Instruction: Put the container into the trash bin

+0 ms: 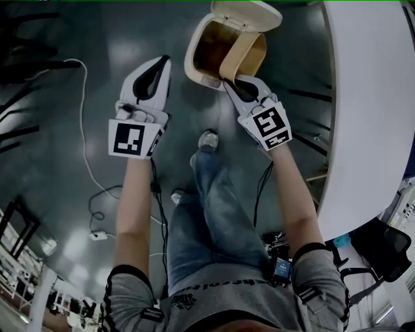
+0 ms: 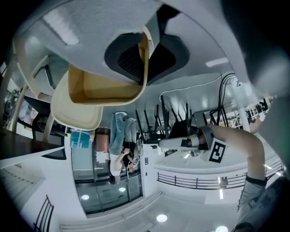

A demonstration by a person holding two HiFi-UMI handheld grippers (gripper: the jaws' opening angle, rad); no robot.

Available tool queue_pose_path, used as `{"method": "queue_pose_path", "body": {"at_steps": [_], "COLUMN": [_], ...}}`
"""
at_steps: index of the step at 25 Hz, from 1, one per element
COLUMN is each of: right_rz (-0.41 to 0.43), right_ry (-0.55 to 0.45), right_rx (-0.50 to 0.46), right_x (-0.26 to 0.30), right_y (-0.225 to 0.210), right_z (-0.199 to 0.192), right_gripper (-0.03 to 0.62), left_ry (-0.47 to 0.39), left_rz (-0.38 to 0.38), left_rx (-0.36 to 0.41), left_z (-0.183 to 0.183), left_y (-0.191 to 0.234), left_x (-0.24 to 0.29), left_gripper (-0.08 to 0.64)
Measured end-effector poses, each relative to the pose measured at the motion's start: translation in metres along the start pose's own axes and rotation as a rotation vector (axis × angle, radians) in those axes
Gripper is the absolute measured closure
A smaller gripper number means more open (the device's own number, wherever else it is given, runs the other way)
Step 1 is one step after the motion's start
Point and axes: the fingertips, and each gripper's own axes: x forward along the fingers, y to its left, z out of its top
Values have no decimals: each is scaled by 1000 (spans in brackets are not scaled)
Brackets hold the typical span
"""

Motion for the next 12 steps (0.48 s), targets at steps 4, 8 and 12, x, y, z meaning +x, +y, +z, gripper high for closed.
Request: {"method": "queue_pose_path", "body": {"at_steps": [4, 8, 12], "right_rz": [47, 89, 129], "right_ry": [102, 204, 294], "right_rx": [-76, -156, -220], "right_x": [16, 28, 39], "right_y": [-4, -6, -4], "right_z": [-17, -36, -51], "right_gripper": [583, 583, 583], "left_ry": [16, 10, 6], "left_rz": [17, 23, 30], "left_rx": [-4, -2, -12], "left_z": [-1, 2, 3], "left_y": [5, 5, 9], "left_x": [-6, -9, -10], "left_gripper": [546, 546, 546]}}
